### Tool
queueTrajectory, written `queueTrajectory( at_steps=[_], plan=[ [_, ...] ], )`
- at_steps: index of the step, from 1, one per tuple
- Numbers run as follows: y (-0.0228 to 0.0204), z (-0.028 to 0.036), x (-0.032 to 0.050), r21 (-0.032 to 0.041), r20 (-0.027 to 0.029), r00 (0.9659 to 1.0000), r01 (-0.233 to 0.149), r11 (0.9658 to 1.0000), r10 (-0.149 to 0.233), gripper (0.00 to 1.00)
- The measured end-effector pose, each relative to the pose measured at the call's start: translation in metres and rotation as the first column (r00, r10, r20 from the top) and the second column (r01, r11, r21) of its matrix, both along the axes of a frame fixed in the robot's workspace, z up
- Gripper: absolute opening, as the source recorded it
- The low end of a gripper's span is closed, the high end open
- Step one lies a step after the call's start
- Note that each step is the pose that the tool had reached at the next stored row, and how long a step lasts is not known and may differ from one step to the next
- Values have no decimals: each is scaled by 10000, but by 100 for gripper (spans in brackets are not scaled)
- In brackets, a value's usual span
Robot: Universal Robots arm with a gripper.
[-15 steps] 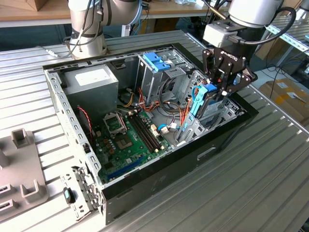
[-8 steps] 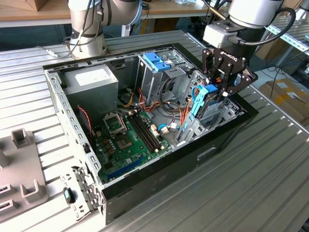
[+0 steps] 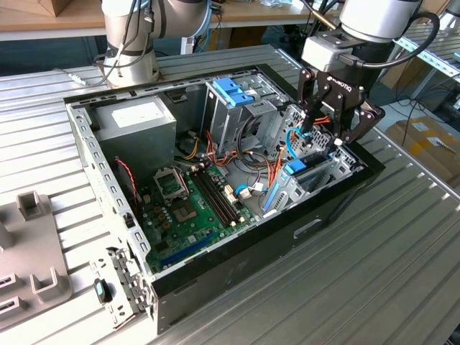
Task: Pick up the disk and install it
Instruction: 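Insert the disk into the insertion slot, then insert the first disk wire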
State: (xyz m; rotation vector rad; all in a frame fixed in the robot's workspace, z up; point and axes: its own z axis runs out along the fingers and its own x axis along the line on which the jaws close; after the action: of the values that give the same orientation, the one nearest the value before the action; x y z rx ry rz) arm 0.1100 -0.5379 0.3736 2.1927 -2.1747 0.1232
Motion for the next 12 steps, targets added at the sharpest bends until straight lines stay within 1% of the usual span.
queueTrajectory(
  at_steps=[2, 3, 4, 5, 6, 9, 12],
  plan=[
    [0, -22, -29, 1, 0, 10000, -1, 10000, 1, 62],
    [-2, -68, -35, -1, 1, 10000, 64, 10000, -64, 62],
    [-6, -98, -35, -1, 0, 9997, 229, 9997, -229, 62],
    [-8, -134, -35, -1, 0, 9983, 579, 9983, -579, 62],
    [-8, -155, -35, 0, 0, 9981, 612, 9981, -612, 62],
    [-8, -166, -35, -1, 0, 9981, 614, 9981, -614, 62],
    [-8, -163, -35, 1, 0, 9981, 614, 9981, -614, 62]
  ],
)
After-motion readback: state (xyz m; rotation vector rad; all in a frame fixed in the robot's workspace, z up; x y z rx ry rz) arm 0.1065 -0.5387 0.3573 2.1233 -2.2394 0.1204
